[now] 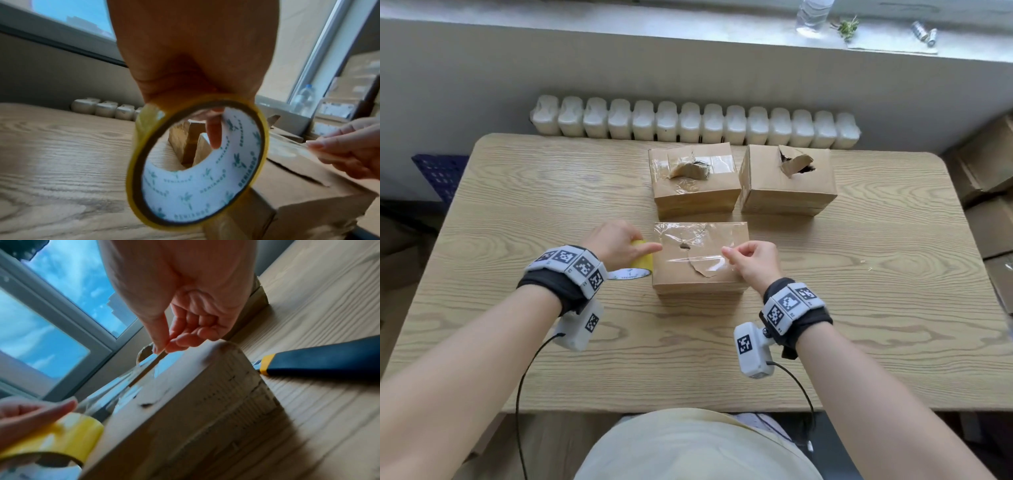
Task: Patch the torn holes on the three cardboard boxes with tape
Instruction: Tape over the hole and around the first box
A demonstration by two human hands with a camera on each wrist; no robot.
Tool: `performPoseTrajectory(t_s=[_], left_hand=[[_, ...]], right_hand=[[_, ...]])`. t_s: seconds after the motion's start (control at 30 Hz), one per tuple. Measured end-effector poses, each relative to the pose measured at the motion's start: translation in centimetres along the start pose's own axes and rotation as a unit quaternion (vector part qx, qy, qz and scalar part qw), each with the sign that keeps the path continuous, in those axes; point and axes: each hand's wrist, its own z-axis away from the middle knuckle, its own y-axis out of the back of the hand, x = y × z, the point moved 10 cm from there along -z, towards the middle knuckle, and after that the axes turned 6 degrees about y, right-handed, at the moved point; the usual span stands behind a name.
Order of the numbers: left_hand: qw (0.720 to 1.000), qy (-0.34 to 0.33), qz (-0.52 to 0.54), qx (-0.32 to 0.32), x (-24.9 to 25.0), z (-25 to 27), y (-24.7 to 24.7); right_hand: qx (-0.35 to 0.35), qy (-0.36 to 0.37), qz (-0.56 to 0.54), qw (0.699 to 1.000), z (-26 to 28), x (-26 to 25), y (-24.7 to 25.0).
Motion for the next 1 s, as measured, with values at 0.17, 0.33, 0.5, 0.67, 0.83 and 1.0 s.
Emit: performPoseTrajectory(t_s=[0.17,0.33,0.5,0.67,0.83,1.0], left_hand=[[0.998,0.022,-0.066,0.003,0.3,-0.5,-0.1],[0.994,0.026,-0.102,0.010,0.7,-0.9,-0.1],[0.992,0.026,-0.125,0.016,0.7,-1.2,-0.1],[0.986,0.027,-0.167,0.012,0.9,-1.2,-0.4],[0.977,0.015,-0.211,0.010,1.7,-1.2,-0.5],[0.975,0.041,-0.216,-0.003,1.7,-1.5,-0.6]], right_hand=[[0.020,0.007,0.087,0.996,-0.3,0.1,-0.2],[0.018,0.008,0.122,0.992,-0.4,0.1,-0.2],[0.014,0.014,0.154,0.988,-0.8,-0.1,-0.3],[-0.003,0.016,0.159,0.987,-1.1,0.2,-0.6],[-0.007,0.017,0.156,0.988,-1.3,0.5,-0.7],[0.004,0.020,0.177,0.984,-1.2,0.2,-0.7]])
